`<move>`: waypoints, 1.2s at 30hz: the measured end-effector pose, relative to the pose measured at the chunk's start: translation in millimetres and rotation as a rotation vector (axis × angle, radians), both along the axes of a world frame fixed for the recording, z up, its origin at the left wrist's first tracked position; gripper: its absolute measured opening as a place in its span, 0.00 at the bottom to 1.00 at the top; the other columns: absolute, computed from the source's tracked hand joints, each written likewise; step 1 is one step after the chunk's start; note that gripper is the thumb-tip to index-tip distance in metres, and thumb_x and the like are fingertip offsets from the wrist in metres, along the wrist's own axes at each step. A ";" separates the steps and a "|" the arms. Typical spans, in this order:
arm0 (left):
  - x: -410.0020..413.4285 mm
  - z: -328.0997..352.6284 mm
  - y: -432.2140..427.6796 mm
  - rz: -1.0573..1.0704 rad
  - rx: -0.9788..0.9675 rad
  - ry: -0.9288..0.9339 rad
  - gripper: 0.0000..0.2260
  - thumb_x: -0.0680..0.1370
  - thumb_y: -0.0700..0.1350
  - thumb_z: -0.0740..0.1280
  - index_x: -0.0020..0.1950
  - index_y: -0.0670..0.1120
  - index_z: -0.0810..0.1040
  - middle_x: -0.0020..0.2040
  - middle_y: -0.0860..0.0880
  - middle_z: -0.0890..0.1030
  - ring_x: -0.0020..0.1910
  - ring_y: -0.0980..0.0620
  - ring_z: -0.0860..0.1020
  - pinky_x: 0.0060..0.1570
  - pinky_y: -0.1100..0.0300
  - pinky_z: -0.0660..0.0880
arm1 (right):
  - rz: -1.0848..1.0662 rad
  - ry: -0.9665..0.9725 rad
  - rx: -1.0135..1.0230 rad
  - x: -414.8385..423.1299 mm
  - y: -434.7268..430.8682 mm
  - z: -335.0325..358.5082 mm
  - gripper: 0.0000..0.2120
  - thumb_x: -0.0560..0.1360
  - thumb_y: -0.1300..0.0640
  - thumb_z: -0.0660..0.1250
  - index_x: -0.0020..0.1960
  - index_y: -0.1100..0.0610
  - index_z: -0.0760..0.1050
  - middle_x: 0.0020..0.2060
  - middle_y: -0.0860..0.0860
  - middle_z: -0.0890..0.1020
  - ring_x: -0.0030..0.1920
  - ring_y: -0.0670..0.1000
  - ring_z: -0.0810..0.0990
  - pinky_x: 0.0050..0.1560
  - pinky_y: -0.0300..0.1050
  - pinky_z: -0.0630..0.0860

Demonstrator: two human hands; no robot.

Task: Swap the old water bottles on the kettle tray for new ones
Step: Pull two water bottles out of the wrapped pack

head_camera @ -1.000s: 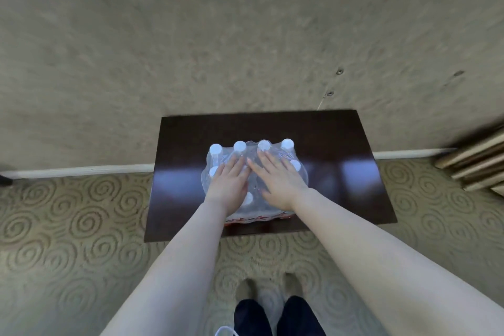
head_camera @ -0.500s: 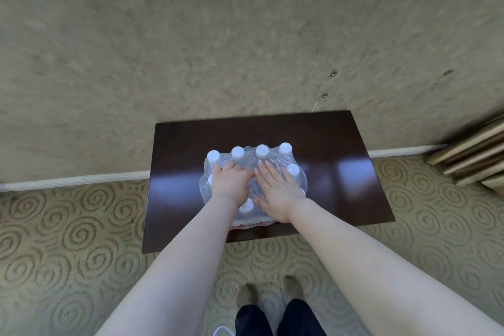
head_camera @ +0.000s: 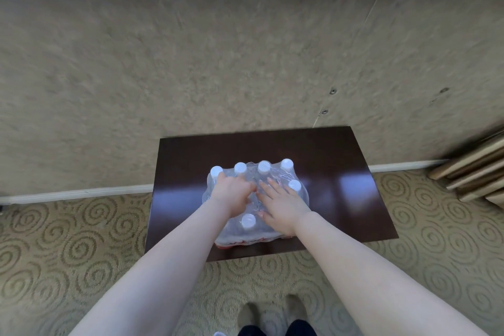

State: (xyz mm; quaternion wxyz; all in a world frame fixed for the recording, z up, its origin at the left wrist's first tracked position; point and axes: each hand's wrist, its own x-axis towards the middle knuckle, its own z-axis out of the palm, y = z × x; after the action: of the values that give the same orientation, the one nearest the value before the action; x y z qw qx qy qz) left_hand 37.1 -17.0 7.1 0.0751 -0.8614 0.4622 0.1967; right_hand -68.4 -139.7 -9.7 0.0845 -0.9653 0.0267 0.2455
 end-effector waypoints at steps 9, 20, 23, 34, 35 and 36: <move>35.7 77.0 0.1 -0.093 -0.090 0.245 0.14 0.77 0.47 0.68 0.62 0.53 0.77 0.49 0.52 0.68 0.45 0.49 0.71 0.47 0.56 0.69 | -0.029 0.047 0.038 6.7 0.8 10.0 0.27 0.82 0.49 0.54 0.78 0.57 0.56 0.80 0.50 0.52 0.80 0.53 0.45 0.75 0.57 0.53; 74.5 164.8 -22.7 -0.064 -0.213 0.330 0.08 0.70 0.47 0.71 0.47 0.58 0.82 0.48 0.58 0.78 0.51 0.55 0.76 0.50 0.57 0.72 | -0.425 -0.085 0.579 14.0 4.4 29.9 0.33 0.72 0.52 0.71 0.73 0.51 0.62 0.62 0.46 0.76 0.61 0.47 0.72 0.60 0.44 0.68; 82.4 176.5 -23.5 0.012 -0.228 0.415 0.07 0.68 0.52 0.72 0.44 0.62 0.82 0.50 0.60 0.79 0.50 0.59 0.78 0.47 0.58 0.73 | -0.548 -0.143 0.808 21.4 4.7 39.3 0.36 0.66 0.55 0.76 0.69 0.45 0.63 0.52 0.36 0.75 0.57 0.44 0.74 0.53 0.37 0.71; 90.1 149.9 -18.7 0.231 -0.682 0.586 0.22 0.72 0.51 0.74 0.65 0.58 0.76 0.58 0.53 0.80 0.59 0.57 0.79 0.62 0.55 0.75 | -0.713 0.108 1.158 29.9 -2.2 51.8 0.31 0.67 0.61 0.77 0.64 0.44 0.70 0.59 0.47 0.82 0.61 0.50 0.79 0.55 0.54 0.80; 84.9 138.0 -15.5 0.300 -0.767 0.638 0.29 0.72 0.51 0.75 0.71 0.59 0.70 0.63 0.53 0.77 0.64 0.56 0.76 0.66 0.54 0.72 | -0.728 0.124 1.204 30.9 -3.0 54.6 0.29 0.68 0.62 0.76 0.63 0.43 0.70 0.59 0.47 0.82 0.60 0.49 0.79 0.52 0.52 0.80; 79.1 124.6 -11.2 0.377 -0.813 0.720 0.37 0.71 0.51 0.76 0.75 0.59 0.62 0.67 0.52 0.73 0.68 0.55 0.72 0.69 0.53 0.69 | -0.739 0.136 1.247 32.4 -4.1 58.3 0.29 0.68 0.64 0.76 0.61 0.42 0.70 0.59 0.46 0.82 0.59 0.48 0.79 0.48 0.49 0.80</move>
State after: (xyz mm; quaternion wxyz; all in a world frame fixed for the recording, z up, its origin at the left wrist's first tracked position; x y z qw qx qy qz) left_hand 116.1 -28.2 131.7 -0.4606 -0.7672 0.3355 0.2944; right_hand -36.1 -143.8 48.6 0.6943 -0.6483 0.2114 0.2300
